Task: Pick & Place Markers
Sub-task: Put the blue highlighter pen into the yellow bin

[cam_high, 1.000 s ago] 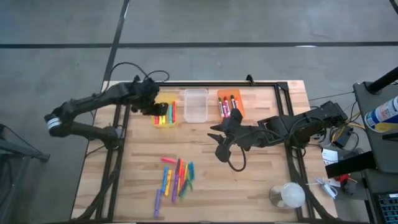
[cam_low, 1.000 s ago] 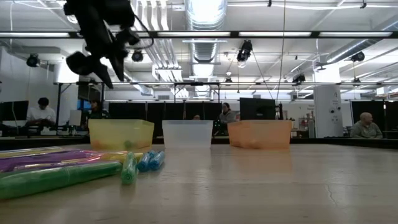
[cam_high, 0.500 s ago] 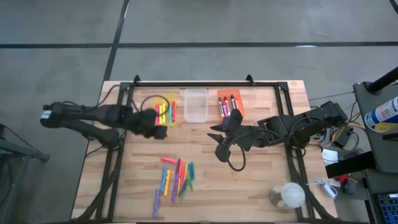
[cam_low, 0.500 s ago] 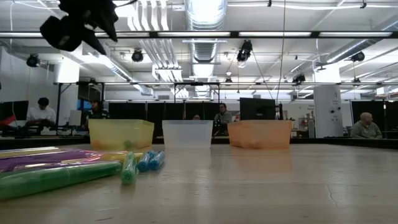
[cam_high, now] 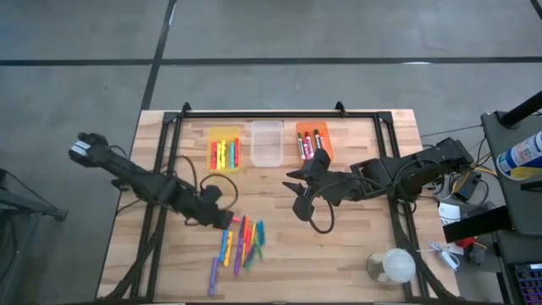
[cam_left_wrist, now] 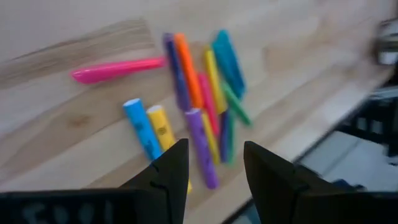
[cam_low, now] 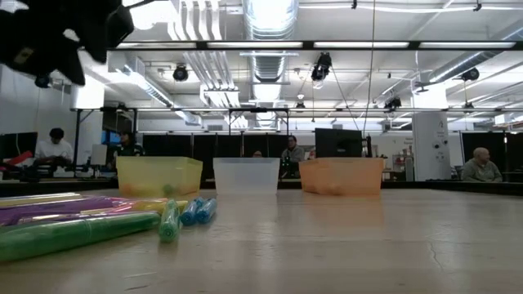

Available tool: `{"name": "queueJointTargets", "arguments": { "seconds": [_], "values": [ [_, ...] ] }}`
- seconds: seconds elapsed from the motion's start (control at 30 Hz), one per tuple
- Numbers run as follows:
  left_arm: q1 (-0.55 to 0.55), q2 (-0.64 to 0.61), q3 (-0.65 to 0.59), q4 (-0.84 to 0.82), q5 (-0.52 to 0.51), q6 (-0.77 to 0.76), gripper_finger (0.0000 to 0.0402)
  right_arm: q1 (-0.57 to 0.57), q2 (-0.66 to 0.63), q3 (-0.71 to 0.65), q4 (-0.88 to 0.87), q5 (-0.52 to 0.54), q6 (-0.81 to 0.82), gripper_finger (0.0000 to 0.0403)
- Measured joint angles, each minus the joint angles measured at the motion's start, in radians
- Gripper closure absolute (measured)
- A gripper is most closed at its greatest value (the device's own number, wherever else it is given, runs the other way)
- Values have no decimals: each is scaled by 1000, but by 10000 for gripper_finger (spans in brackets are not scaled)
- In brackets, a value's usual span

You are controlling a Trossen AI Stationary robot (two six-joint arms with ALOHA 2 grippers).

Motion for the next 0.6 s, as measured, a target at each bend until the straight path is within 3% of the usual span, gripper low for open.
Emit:
{"name": "queueJointTargets", "arguments": {
  "seconds": [0.6],
  "values": [
    [-11,321,0,-25,75,-27,255,3,0,-12,0,-8,0,282]
  ]
}}
